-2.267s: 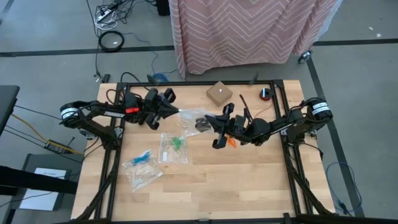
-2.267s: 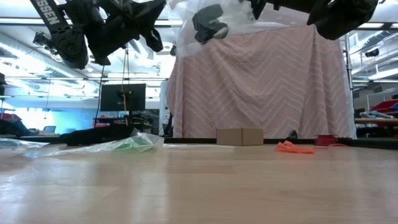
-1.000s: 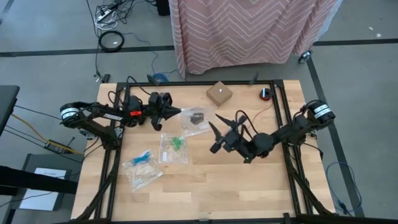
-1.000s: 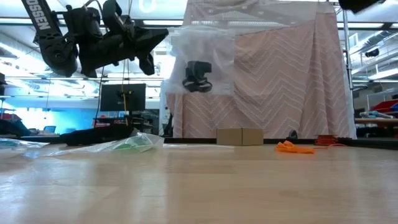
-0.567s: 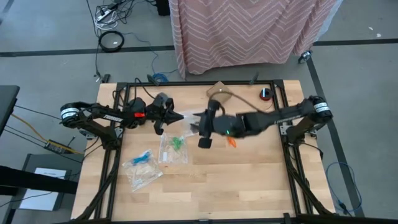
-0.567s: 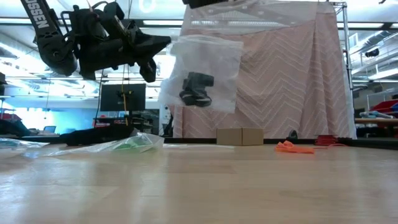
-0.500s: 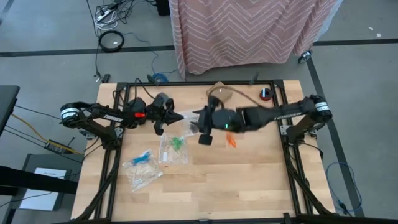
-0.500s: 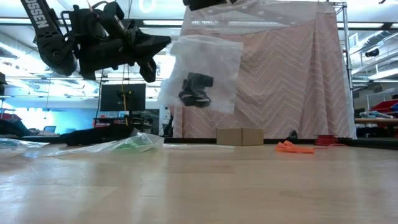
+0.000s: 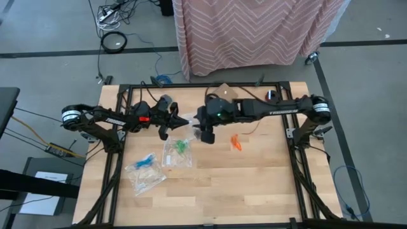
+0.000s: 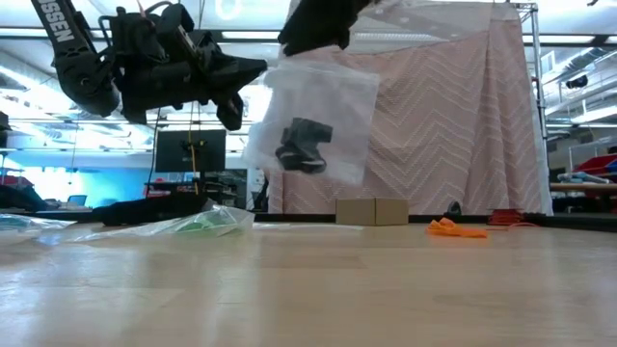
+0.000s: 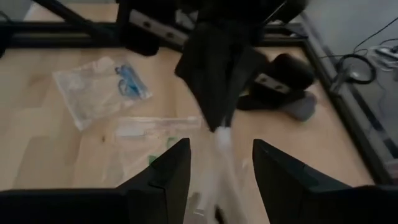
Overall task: Sort rubber bands
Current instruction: Close the transparent zip bag
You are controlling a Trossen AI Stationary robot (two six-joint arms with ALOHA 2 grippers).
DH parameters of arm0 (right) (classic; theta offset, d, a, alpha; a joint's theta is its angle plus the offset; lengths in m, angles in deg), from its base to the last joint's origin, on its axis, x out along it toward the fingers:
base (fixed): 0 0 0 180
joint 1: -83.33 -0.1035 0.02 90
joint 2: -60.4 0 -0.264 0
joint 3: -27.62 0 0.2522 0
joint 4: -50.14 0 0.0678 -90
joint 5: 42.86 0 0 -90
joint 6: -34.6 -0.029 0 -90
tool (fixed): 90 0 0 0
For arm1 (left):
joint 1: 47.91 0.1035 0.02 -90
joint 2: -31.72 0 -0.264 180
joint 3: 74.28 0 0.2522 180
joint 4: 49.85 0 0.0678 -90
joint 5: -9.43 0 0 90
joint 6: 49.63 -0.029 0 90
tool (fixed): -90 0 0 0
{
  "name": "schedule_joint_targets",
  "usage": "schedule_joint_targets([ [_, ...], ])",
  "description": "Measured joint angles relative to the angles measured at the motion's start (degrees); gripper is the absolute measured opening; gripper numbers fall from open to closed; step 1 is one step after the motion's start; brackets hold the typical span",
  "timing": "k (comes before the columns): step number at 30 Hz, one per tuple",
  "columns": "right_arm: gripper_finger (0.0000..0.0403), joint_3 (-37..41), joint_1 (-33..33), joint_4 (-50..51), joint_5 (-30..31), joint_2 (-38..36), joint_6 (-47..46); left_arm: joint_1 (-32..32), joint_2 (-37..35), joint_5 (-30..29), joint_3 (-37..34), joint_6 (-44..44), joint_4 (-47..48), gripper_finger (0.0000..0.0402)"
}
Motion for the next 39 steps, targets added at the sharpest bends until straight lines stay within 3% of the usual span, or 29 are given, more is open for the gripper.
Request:
schedule_joint_targets([
  [24,0.0151,0.0,1.8,-1.98,-3.3,3.55,2.87,-1.44,-0.02,-1.73,0.02,-2.56,1.39,0.0],
  [39,0.0056,0.0,2.06,-2.34,-3.29,3.55,5.6,-1.47,-0.02,-1.79,0.02,-2.68,0.89,0.0],
])
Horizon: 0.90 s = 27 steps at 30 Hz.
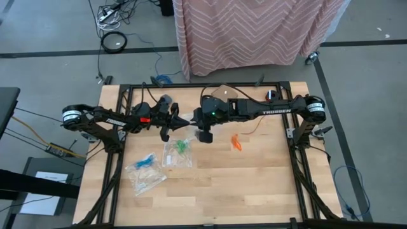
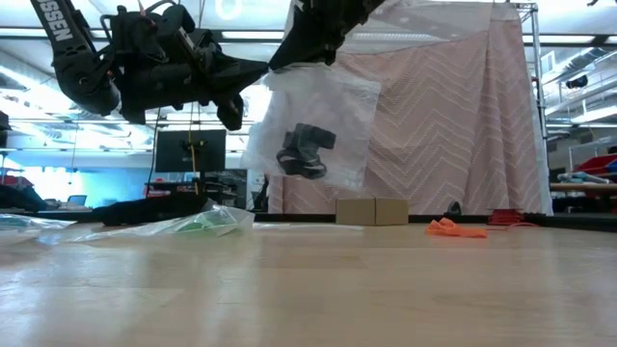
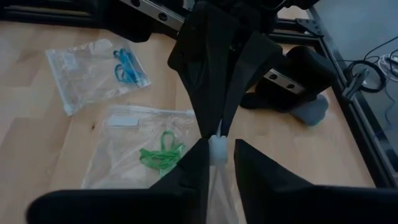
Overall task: Sort rubber bands
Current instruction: Close the transparent zip bag
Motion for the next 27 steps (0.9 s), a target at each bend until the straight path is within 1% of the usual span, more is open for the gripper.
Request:
schedule_joint_targets([
  [3,0.0023,0.0,-0.02,0.34,-0.05,0.0,0.7,0.01,0.0,-0.13,0.0,-0.04,0.02,0.0],
  [5,0.001,0.0,-0.02,0.34,-0.06,-0.02,1.23,0.01,0.0,-0.12,0.0,-0.04,-0.07,0.0],
  [9,0.0013,0.0,-0.02,0.41,0.12,-0.02,1.4,0.01,0.0,-0.11,0.0,-0.18,-0.08,0.0],
  [13,0.0005,0.0,-0.02,0.77,0.54,-0.04,1.51,0.01,0.0,-0.23,0.0,-0.46,0.02,0.0],
  [16,0.0004,-0.08,-0.04,2.48,2.5,-0.04,1.46,0.01,0.02,-1.43,0.02,-0.88,0.16,0.0],
  [19,0.0002,-0.1,-0.13,4.65,3.43,-0.1,1.01,0.01,0.04,-1.49,0.04,-1.27,0.12,0.0],
  [23,0.0001,0.0,-0.41,6.58,6.81,-0.14,0.97,-0.01,-0.03,-1.43,0.04,-1.37,-0.44,0.0],
  [27,0.0001,0.02,-0.51,9.06,7.16,-0.13,-0.22,-0.01,-0.02,-1.46,0.04,-1.37,-0.77,0.0],
])
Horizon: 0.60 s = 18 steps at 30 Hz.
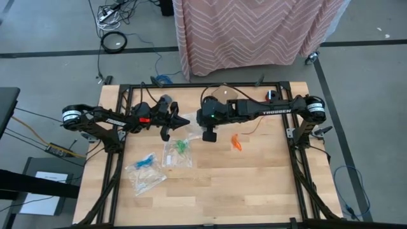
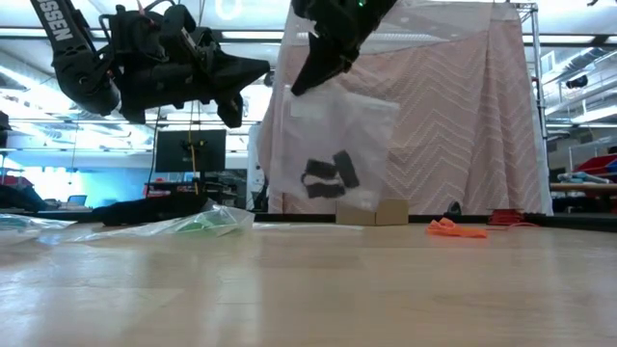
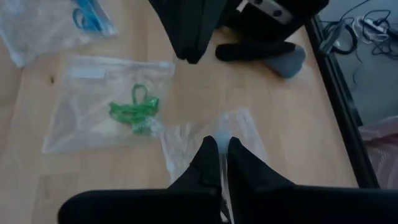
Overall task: Sort rubber bands
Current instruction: Close the transparent zip bag
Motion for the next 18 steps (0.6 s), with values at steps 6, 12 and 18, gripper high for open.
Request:
schedule_joint_targets([
  [6,0.0001,-0.02,-0.55,-0.44,0.2,0.0,0.04,0.11,0.0,2.57,0.0,-4.14,0.47,0.0007],
  [12,0.0,-0.02,-1.08,-1.83,0.2,0.0,0.4,0.11,0.0,4.32,0.0,-12.75,5.5,0.0049],
  [18,0.0,-0.02,-1.44,-3.87,-0.94,0.0,1.54,0.11,0.04,1.06,-0.02,-14.99,7.74,0.0084],
])
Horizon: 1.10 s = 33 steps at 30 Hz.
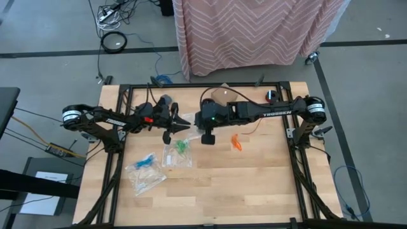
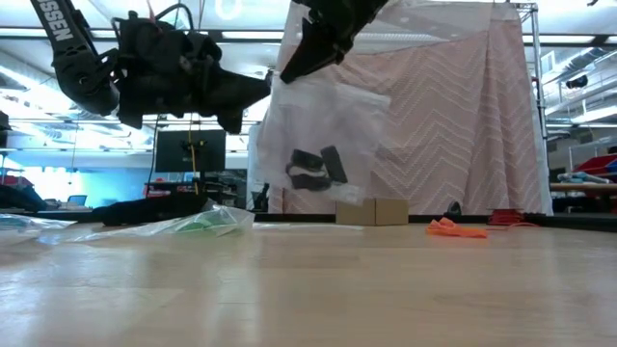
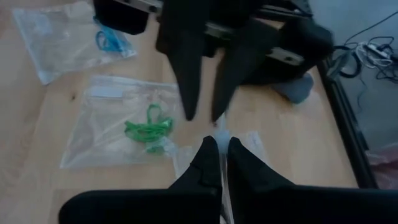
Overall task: Sort rubber bands
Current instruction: Close the transparent zip bag
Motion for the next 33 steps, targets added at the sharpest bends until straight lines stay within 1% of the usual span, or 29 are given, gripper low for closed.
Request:
schedule_joint_targets([
  [6,0.0,0.0,-0.34,0.26,-0.2,0.0,-0.34,0.0,0.0,-0.19,0.0,-0.04,-2.24,0.01],
  [14,0.0,0.0,-0.79,-0.65,-0.4,0.02,-0.43,-0.04,0.0,0.26,1.09,-0.02,-2.6,0.0104],
  [21,0.0,0.0,-0.84,-1.85,-0.42,0.04,-0.21,-0.11,0.0,0.36,1.36,1.3,-2.62,0.0104],
  [24,0.0,0.0,-0.84,-2.19,-0.6,0.04,-0.16,-0.11,0.0,1.43,1.36,1.7,-2.54,0.0103],
  [26,0.0,0.0,-0.84,-2.56,-1.64,0.04,-0.12,-0.11,0.0,1.54,1.36,1.79,-2.6,0.0101],
  [33,0.0,0.0,-0.84,-2.75,-1.77,0.04,0.03,-0.11,0.0,1.54,1.36,2.19,-2.58,0.0087],
])
